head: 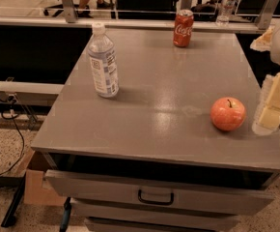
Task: Move coke can near blue plastic bottle
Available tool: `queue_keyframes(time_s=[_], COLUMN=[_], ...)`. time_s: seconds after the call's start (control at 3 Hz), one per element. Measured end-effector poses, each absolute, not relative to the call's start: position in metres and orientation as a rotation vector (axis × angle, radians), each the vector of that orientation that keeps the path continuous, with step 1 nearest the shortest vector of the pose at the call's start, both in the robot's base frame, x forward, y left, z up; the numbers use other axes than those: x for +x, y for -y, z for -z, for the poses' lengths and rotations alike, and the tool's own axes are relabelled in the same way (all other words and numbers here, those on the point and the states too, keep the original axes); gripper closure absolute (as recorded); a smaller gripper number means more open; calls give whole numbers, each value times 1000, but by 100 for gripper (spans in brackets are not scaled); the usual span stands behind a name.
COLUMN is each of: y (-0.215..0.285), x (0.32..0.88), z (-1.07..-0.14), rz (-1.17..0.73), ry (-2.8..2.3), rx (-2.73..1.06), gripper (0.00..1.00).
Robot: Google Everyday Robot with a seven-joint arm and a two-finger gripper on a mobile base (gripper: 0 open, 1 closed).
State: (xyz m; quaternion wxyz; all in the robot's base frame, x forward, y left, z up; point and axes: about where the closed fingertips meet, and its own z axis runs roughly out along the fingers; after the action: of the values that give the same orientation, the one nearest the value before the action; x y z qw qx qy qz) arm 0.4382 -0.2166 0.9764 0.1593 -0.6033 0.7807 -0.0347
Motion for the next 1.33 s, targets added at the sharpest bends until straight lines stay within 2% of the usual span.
queue_keyframes(time_s=[0.67,1.33], y=[218,280], x=[444,516], z=[-979,-967], rz=[63,-199], ry=[-2197,-2059], rx=[-1679,-1109], gripper=[0,0])
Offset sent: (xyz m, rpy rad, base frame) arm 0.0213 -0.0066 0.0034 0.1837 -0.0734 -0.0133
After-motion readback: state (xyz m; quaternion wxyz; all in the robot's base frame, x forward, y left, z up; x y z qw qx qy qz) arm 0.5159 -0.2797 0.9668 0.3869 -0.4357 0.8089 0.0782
